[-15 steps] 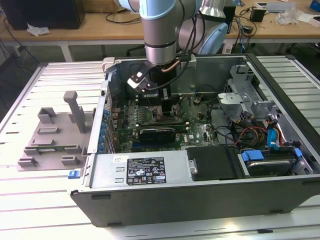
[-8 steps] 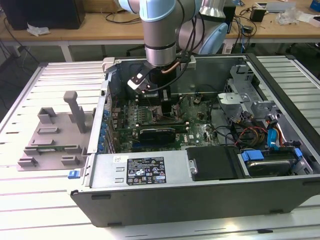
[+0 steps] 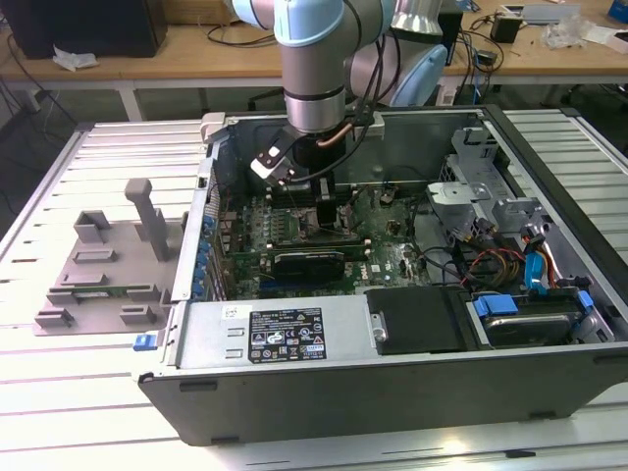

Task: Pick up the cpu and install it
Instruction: 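Place the cpu into insertion slot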

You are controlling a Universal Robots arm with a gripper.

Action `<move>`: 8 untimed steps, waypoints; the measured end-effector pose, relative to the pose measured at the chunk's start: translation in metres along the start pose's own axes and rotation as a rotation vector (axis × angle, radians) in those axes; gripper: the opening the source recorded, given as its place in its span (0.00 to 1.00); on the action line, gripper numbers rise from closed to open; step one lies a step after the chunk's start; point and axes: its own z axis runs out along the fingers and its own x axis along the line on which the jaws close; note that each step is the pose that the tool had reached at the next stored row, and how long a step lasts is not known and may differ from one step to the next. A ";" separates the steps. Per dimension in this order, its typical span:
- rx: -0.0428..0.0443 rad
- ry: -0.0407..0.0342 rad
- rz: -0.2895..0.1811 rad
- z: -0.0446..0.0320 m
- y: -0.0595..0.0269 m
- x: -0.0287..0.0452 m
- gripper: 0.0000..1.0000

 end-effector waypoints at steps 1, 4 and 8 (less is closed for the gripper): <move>-0.0001 0.0002 0.000 0.0001 0.0000 0.0000 0.55; -0.0001 0.0002 0.000 0.0007 -0.0001 0.0001 0.55; -0.0003 0.0003 0.000 0.0009 -0.0005 0.0001 0.55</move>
